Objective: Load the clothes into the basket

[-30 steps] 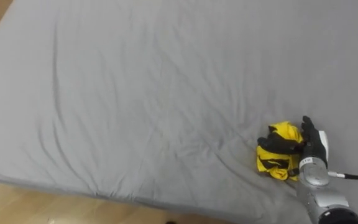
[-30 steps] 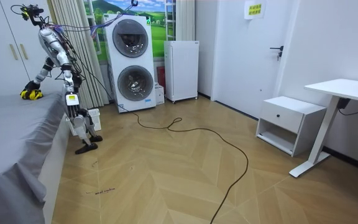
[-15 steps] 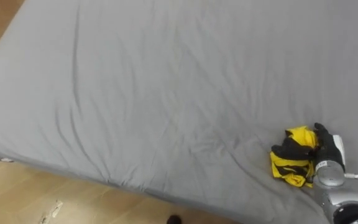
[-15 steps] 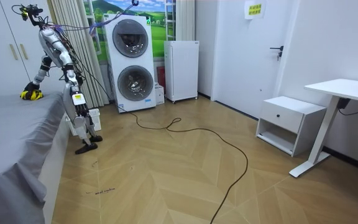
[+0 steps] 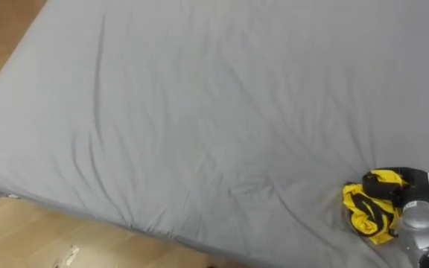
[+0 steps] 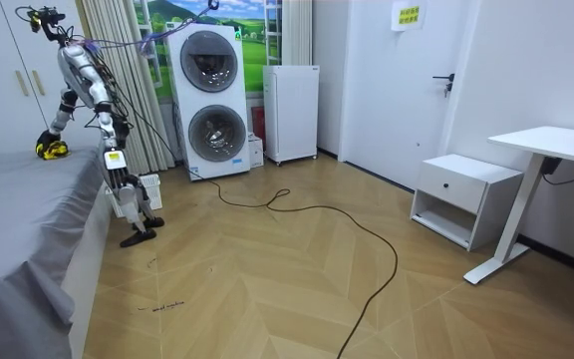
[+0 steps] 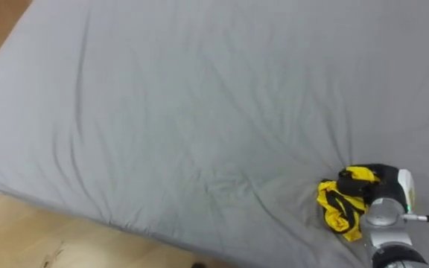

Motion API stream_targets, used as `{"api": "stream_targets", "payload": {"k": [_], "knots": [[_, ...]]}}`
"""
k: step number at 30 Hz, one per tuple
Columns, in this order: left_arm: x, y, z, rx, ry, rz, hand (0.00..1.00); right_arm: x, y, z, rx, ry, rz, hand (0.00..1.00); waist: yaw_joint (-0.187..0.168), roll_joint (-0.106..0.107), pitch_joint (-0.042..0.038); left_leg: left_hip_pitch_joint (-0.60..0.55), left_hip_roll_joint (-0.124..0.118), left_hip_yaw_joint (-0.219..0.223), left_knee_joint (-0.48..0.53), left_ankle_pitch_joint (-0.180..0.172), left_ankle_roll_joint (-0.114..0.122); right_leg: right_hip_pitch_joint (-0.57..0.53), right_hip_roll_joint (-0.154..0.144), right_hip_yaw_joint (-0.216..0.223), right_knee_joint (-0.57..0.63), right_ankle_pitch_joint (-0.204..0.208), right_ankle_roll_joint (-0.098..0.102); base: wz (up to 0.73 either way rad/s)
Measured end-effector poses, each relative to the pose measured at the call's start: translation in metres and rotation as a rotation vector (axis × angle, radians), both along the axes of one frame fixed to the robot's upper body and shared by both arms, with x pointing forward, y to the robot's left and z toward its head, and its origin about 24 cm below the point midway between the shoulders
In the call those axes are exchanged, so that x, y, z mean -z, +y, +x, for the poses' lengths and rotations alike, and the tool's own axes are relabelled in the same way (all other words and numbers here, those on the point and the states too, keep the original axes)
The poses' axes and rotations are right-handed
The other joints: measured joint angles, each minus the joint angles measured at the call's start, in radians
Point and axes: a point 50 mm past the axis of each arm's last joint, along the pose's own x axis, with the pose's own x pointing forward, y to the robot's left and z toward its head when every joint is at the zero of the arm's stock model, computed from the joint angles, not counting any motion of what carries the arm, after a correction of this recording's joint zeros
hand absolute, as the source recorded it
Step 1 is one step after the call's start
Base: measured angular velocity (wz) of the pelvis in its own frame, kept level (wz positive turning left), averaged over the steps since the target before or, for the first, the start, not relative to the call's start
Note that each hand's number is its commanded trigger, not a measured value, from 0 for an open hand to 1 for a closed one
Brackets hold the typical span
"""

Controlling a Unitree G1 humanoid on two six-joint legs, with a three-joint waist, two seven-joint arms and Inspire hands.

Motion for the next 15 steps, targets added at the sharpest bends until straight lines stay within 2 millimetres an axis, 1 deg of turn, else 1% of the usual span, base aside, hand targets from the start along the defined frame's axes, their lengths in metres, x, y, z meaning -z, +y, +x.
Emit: {"api": "stream_targets", "payload": {"k": [1, 2, 3, 4, 5, 6, 8, 9, 10, 11, 12, 13, 14, 15], "knots": [[-0.001, 0.001, 0.002, 0.000, -0.010, 0.002, 0.00, 0.002, 0.000, -0.002, 0.008, 0.006, 0.012, 1.00, 0.000, -0.010, -0.0026, 0.013, 0.002, 0.009, -0.005, 0.000, 0.000, 0.008, 0.000, 0.008, 0.001, 0.000, 0.000, -0.10], [-0.001, 0.002, 0.003, 0.001, -0.016, 0.004, 0.00, 0.003, 0.000, -0.004, 0.011, 0.008, 0.021, 1.00, 0.000, -0.014, -0.0024, 0.024, 0.003, 0.012, -0.010, 0.000, 0.000, 0.015, 0.000, 0.015, 0.001, 0.000, 0.001, -0.13], [-0.002, 0.003, 0.004, 0.001, -0.021, 0.008, 0.00, 0.004, 0.000, -0.005, 0.008, 0.005, 0.039, 1.00, -0.001, -0.024, -0.0052, 0.042, 0.003, 0.018, -0.016, 0.000, 0.000, 0.023, 0.000, 0.036, 0.001, 0.000, 0.007, -0.16], [-0.002, 0.003, 0.004, 0.005, -0.025, 0.011, 0.00, 0.005, 0.002, -0.006, 0.003, 0.005, 0.056, 1.00, -0.004, -0.035, -0.0055, 0.065, 0.002, 0.025, -0.023, 0.000, 0.000, 0.040, 0.000, 0.055, -0.002, -0.001, 0.008, -0.15], [-0.003, 0.003, 0.005, 0.007, -0.029, 0.011, 0.00, 0.005, 0.002, -0.007, 0.002, 0.004, 0.063, 1.00, -0.007, -0.038, -0.0058, 0.076, 0.002, 0.026, -0.028, 0.000, 0.000, 0.052, 0.000, 0.057, -0.001, -0.001, 0.012, -0.13], [-0.003, 0.003, 0.005, 0.009, -0.038, 0.011, 0.00, 0.007, 0.002, -0.010, 0.002, -0.001, 0.075, 1.00, -0.012, -0.042, -0.0055, 0.102, 0.003, 0.033, -0.037, 0.000, 0.000, 0.066, -0.001, 0.064, 0.003, 0.000, 0.021, -0.20], [-0.004, 0.003, 0.005, 0.013, -0.040, 0.014, 0.00, 0.009, 0.007, -0.013, 0.002, -0.020, 0.100, 1.00, -0.015, -0.043, -0.0057, 0.148, 0.016, 0.022, -0.053, 0.000, 0.000, 0.064, -0.001, 0.082, 0.065, -0.007, 0.048, -0.44], [-0.004, 0.004, 0.002, 0.006, -0.037, 0.023, 0.00, 0.012, 0.013, -0.014, -0.005, -0.029, 0.127, 1.00, -0.015, -0.045, -0.0061, 0.170, 0.028, -0.030, -0.053, 0.000, 0.000, 0.039, -0.005, 0.105, 0.074, -0.026, 0.091, -0.98], [-0.003, 0.006, -0.002, -0.018, -0.034, 0.030, 0.00, 0.008, 0.021, -0.005, -0.042, -0.066, 0.151, 1.00, -0.016, -0.049, -0.0055, 0.184, 0.034, -0.080, -0.051, -0.009, -0.013, -0.007, -0.027, 0.116, 0.001, 0.017, 0.050, -1.04], [-0.002, 0.005, -0.006, -0.035, -0.024, 0.025, 0.00, 0.004, 0.025, 0.000, -0.062, -0.091, 0.160, 1.00, -0.026, -0.036, -0.0092, 0.192, 0.049, -0.086, -0.049, -0.024, -0.027, -0.012, -0.030, 0.092, 0.005, 0.054, 0.037, -0.82], [-0.001, 0.006, -0.014, -0.060, -0.011, 0.025, 0.00, 0.003, 0.028, 0.000, -0.089, -0.112, 0.176, 1.00, -0.059, -0.033, -0.0140, 0.209, 0.059, -0.060, -0.045, -0.036, -0.048, 0.016, -0.027, 0.064, 0.002, 0.063, 0.038, -0.28], [0.000, 0.007, -0.018, -0.078, 0.007, 0.024, 0.00, 0.001, 0.030, 0.001, -0.103, -0.123, 0.186, 1.00, -0.089, -0.032, -0.0126, 0.226, 0.066, -0.022, -0.051, -0.041, -0.054, 0.037, -0.024, 0.054, 0.002, 0.063, 0.038, -0.08], [0.000, 0.007, -0.021, -0.087, 0.026, 0.024, 0.00, 0.001, 0.031, 0.001, -0.109, -0.131, 0.188, 1.00, -0.105, -0.030, -0.0141, 0.235, 0.067, -0.006, -0.056, -0.041, -0.054, 0.046, -0.022, 0.063, 0.002, 0.063, 0.038, 0.10], [0.000, 0.009, -0.027, -0.106, 0.038, 0.026, 0.00, -0.002, 0.033, 0.001, -0.117, -0.151, 0.191, 1.00, -0.130, -0.031, -0.0148, 0.253, 0.068, 0.010, -0.063, -0.040, -0.054, 0.058, -0.018, 0.091, -0.002, 0.062, 0.039, 0.15]]}}
